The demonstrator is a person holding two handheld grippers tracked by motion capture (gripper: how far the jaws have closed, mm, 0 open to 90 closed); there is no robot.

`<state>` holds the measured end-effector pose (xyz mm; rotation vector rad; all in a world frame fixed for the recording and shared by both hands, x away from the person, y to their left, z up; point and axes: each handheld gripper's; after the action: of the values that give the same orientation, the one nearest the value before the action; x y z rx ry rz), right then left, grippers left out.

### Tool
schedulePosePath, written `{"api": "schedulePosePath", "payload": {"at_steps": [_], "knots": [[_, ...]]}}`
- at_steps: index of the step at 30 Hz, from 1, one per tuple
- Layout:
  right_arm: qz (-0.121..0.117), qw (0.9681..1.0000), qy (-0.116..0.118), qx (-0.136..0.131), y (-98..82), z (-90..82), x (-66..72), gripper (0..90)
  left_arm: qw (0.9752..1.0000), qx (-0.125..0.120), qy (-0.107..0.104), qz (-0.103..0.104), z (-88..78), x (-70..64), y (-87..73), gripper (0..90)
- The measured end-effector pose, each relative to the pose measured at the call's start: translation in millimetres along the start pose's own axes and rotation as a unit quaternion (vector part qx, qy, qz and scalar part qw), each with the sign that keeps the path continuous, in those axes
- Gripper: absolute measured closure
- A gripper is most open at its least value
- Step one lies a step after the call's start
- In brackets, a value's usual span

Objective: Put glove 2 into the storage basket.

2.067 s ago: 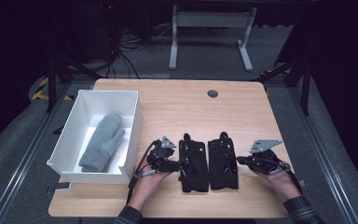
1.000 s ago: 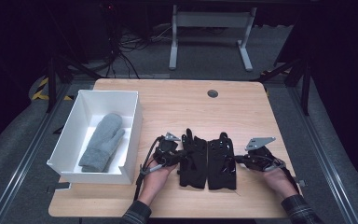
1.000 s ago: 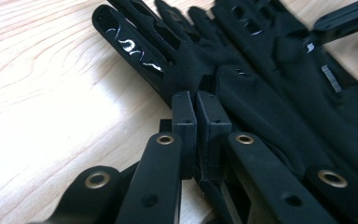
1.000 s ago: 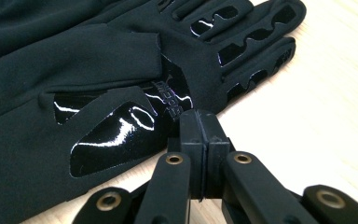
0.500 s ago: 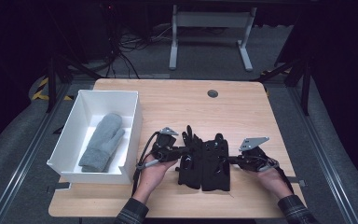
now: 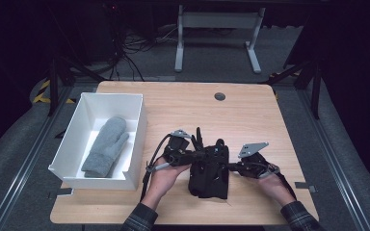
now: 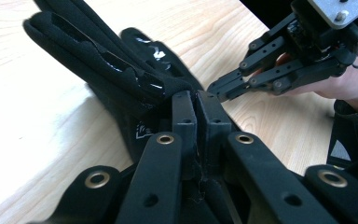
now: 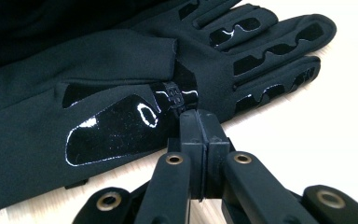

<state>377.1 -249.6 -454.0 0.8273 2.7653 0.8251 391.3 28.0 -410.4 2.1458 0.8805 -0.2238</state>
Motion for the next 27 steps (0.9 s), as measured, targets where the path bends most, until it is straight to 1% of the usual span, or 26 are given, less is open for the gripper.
{"api": "schedulePosePath", "payload": {"at_steps": [2,3,5,8,16,23,25,27], "knots": [[-0.003,1.0,0.001,0.001,1.6,1.2,1.5,90.0,1.0,0.003,0.0,0.001,1.2,-0.5,0.4,87.1],[-0.007,1.0,0.001,0.002,4.9,3.9,4.8,90.0,1.0,0.007,-0.001,0.003,4.1,-0.9,0.8,87.1],[-0.011,0.9999,0.004,0.003,8.2,6.4,7.9,90.0,1.0,0.008,-0.001,0.002,5.8,-1.5,0.7,86.9],[-0.015,0.9999,0.004,0.003,12.7,9.3,11.8,90.0,0.9999,0.014,-0.002,0.006,10.0,-2.6,0.4,86.4],[-0.02,0.9998,0.005,0.004,18.3,13.1,16.2,90.0,0.9996,0.026,-0.004,0.013,21.2,-6.0,-0.3,85.5],[-0.023,0.9997,0.006,0.003,22.0,16.0,20.0,90.0,0.9995,0.027,-0.009,0.013,27.2,-7.5,0.9,83.0],[-0.024,0.9997,0.007,0.003,23.1,16.9,21.0,90.0,0.9995,0.024,-0.011,0.015,29.0,-7.5,1.1,82.7],[-0.024,0.9997,0.007,0.003,23.9,17.5,21.7,90.0,0.9995,0.019,-0.021,0.014,29.3,-7.5,1.3,81.8]]}}
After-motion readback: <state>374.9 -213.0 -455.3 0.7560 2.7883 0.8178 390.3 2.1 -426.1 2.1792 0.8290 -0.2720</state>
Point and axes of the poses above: each handheld gripper's, and its own axes: z roughly forward along the jaws, y roughly out of its top, x roughly to its left, and after that the axes turned 8 degrees about x, right-handed
